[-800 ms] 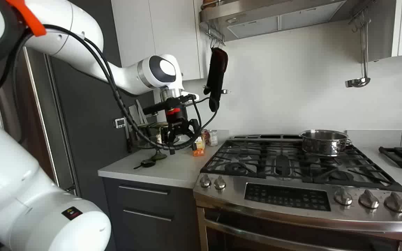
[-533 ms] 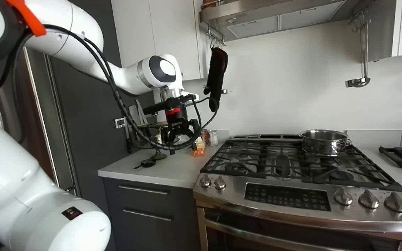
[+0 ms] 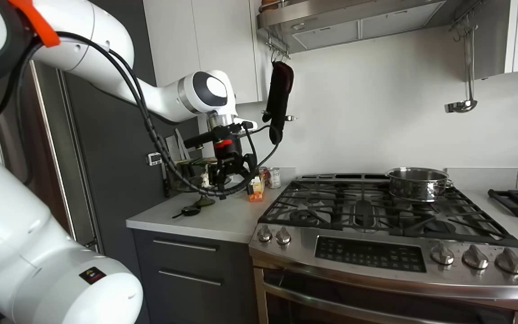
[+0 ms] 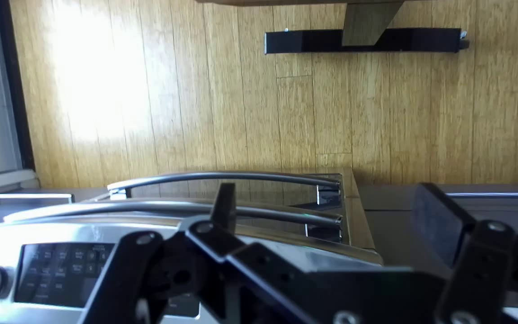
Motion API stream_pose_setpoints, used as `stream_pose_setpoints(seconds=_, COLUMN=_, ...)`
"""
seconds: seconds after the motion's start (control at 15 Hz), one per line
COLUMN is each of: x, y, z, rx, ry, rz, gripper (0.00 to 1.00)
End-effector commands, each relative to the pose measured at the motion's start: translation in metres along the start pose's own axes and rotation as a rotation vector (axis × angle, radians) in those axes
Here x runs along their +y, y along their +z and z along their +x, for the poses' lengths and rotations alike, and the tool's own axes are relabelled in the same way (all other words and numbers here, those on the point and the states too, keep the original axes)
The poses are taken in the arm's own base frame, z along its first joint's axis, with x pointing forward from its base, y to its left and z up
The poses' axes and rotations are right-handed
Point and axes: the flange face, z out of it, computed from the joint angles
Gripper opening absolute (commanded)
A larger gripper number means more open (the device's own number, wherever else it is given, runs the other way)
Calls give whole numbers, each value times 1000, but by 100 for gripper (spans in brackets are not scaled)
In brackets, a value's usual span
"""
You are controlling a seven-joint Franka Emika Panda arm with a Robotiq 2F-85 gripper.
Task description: Pick up the small black object from the kitchen counter and put it on the bottom left cooker on the hob of the stove
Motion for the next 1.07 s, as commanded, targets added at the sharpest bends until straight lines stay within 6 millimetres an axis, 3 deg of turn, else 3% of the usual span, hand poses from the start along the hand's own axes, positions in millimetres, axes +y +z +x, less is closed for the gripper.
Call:
stream_pose_setpoints(seconds=0.0, x=-23, y=-4, z=12, rx=-97, ry=151, rz=-19, gripper=100)
stream_pose_setpoints(seconds=0.47, x=-187, y=-26, z=35, rx=-199, ry=193, rz=27, gripper=100)
stream_pose_setpoints(seconds=0.87, x=-299, y=-42, z=63, rx=-196, ry=284, rz=129, gripper=100)
stream_pose_setpoints(seconds=1.0, x=-329, y=-47, z=70, rx=-147, ry=238, rz=111, gripper=100)
